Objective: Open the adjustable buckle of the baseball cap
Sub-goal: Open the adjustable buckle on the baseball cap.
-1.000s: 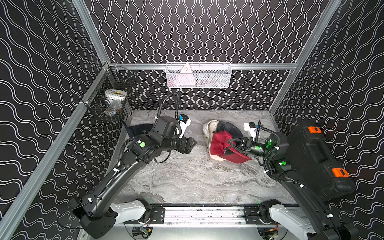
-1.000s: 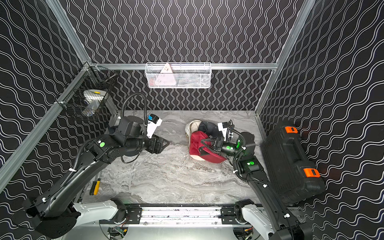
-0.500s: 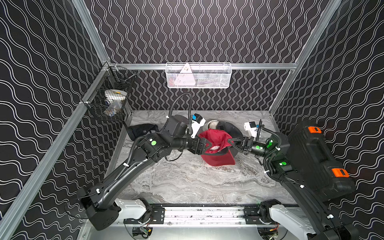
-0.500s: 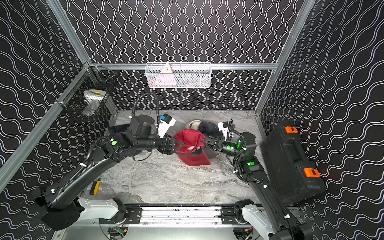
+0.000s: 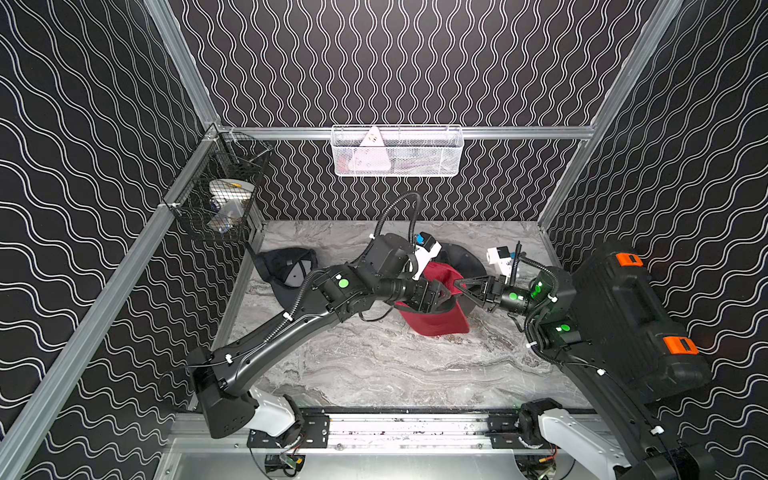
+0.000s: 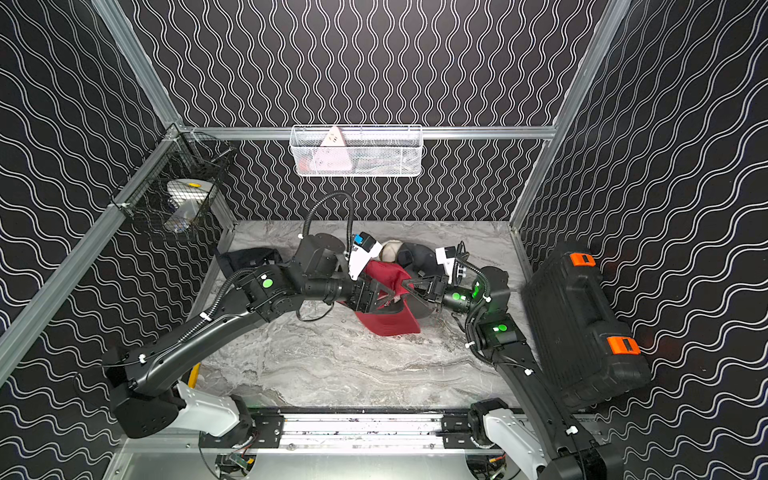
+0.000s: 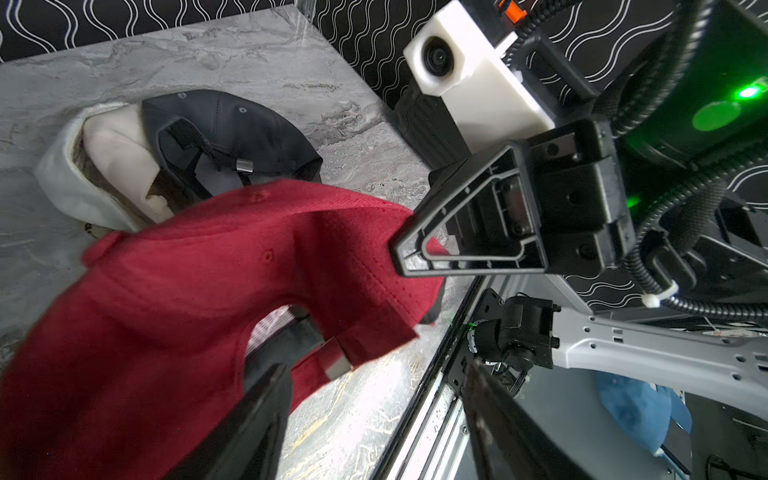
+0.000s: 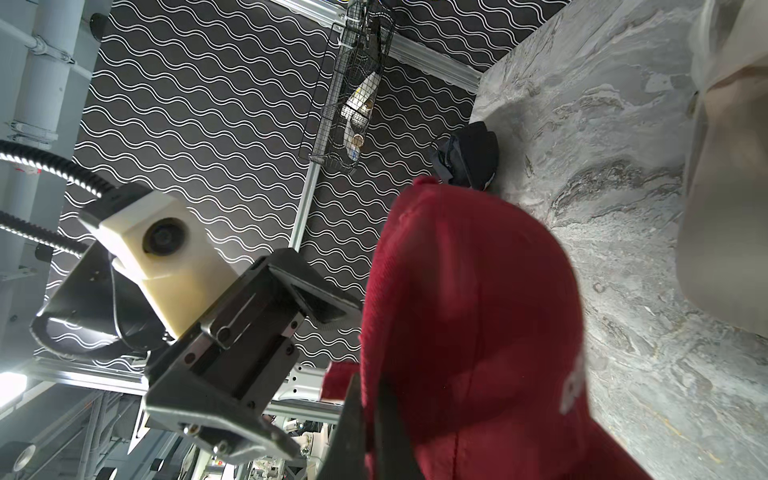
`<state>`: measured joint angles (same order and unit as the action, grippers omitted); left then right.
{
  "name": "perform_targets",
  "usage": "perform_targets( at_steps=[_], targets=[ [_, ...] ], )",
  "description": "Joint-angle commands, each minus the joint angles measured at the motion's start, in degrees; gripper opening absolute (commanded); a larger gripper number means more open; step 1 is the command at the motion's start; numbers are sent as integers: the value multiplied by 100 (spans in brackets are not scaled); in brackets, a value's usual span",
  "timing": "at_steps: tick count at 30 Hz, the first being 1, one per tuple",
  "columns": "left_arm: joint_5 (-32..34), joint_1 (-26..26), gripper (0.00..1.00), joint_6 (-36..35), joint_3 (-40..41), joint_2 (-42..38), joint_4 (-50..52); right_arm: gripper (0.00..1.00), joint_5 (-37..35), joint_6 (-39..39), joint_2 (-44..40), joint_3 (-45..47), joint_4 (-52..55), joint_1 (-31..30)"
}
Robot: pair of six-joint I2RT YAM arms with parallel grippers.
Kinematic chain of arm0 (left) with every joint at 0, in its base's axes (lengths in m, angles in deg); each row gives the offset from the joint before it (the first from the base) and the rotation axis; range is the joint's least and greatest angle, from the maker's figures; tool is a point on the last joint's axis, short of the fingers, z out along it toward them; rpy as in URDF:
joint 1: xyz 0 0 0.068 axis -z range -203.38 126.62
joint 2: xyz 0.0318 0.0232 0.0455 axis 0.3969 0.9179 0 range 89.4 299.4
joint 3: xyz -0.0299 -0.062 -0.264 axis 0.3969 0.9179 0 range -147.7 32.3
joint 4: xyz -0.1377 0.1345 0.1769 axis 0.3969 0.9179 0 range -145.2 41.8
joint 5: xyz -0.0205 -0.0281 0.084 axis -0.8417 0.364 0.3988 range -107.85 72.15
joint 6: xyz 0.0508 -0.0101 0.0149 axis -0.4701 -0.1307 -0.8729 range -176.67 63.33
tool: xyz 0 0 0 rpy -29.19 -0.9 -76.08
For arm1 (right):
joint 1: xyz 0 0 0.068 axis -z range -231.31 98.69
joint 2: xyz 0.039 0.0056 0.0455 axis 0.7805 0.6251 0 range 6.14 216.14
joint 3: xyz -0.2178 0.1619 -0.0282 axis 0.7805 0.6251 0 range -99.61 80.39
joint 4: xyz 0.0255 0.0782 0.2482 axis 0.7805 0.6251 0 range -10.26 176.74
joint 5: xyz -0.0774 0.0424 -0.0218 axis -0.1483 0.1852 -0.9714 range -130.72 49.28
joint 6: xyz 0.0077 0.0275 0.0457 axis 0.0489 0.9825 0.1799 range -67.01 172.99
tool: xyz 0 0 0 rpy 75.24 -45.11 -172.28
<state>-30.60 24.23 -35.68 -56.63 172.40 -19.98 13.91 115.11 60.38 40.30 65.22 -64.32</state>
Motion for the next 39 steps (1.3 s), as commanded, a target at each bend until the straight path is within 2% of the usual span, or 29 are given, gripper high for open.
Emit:
perform_targets(
  at_steps=[1,8,10,11,14,15,20,35,39],
  targets=[
    [152,20,69,181,-55,96,-304,0,2,101,7,49,-354,-4],
    [309,24,64,290,-22,282,-455,0,26,142,-54,101,-402,-7],
    [298,20,59,309,-11,345,-502,0,43,150,-56,100,-408,-6],
    [291,20,53,323,-11,372,-516,0,51,150,-55,99,-411,-8],
    [317,20,11,368,7,440,-526,0,53,164,-86,99,-409,-6],
    [289,20,1,373,4,460,-546,0,52,159,-80,99,-411,-5],
    [295,20,0,356,36,428,-532,0,49,133,-80,90,-381,0],
    [905,5,0,143,359,-347,-84,0,-109,-256,-253,-155,341,21],
    [821,-164,0,202,523,-597,-163,0,-119,-299,-318,-246,494,19]
  ],
)
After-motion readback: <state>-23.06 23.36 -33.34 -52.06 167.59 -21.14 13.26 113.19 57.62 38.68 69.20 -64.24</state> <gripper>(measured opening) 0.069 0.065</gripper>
